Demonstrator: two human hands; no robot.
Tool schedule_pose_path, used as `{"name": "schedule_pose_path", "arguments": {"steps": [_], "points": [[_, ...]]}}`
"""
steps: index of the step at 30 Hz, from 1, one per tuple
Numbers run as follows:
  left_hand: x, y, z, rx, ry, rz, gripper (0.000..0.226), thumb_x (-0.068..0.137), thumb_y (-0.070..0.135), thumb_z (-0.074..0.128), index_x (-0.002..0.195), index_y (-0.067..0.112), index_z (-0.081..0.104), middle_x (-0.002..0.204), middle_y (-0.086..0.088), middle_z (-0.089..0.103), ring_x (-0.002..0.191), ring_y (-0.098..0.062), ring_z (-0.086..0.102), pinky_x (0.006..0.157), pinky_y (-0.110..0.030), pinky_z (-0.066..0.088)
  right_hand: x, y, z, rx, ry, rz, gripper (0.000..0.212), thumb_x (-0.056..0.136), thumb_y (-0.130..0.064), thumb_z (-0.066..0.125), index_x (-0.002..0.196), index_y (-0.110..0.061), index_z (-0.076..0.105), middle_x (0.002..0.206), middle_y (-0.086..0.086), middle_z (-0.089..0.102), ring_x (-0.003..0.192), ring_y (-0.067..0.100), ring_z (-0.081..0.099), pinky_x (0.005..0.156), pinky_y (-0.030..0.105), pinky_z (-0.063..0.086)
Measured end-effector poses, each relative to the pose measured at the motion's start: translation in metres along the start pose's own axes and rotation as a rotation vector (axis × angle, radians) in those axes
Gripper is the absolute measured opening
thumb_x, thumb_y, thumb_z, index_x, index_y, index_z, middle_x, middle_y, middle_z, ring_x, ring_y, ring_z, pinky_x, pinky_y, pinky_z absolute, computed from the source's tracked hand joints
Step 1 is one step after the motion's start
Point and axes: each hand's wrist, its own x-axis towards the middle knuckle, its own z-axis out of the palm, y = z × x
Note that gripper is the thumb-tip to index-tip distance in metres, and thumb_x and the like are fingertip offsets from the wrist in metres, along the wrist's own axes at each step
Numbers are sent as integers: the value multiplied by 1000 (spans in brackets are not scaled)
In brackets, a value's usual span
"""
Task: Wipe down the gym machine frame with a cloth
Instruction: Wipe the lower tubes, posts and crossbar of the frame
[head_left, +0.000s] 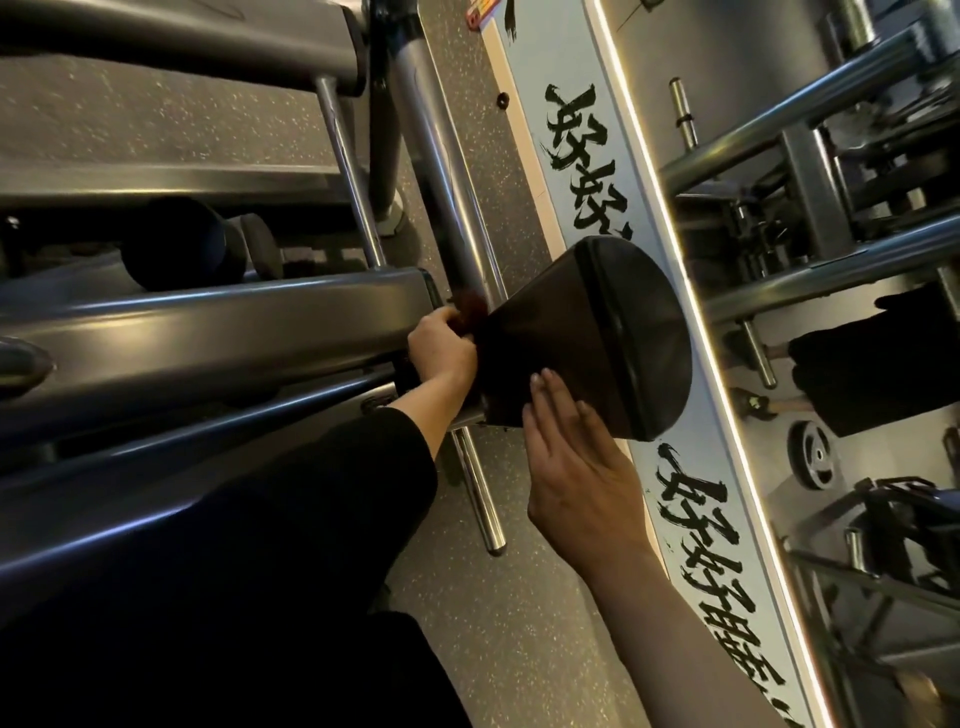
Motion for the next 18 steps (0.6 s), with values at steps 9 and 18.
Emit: {"name": "schedule_pose_path", "arguments": {"steps": [9, 18], "points": [[-74, -48, 22, 116, -68, -42, 15, 92, 9, 61, 105, 14, 68, 101, 0, 68, 94, -12, 64, 77, -21, 50, -21, -7, 8, 413, 223, -36, 42, 81, -15, 58, 122, -10, 65, 134, 11, 60, 138, 22, 39, 123, 35, 0], [-94, -30, 25, -290, -46, -400, 28, 93, 7, 59, 120, 13, 61, 115, -7, 63, 107, -21, 62, 90, -34, 54, -61, 4, 18, 795, 417, 658, 69, 89, -9, 55, 151, -7, 24, 157, 14, 25, 145, 19, 19, 118, 40, 20]]}}
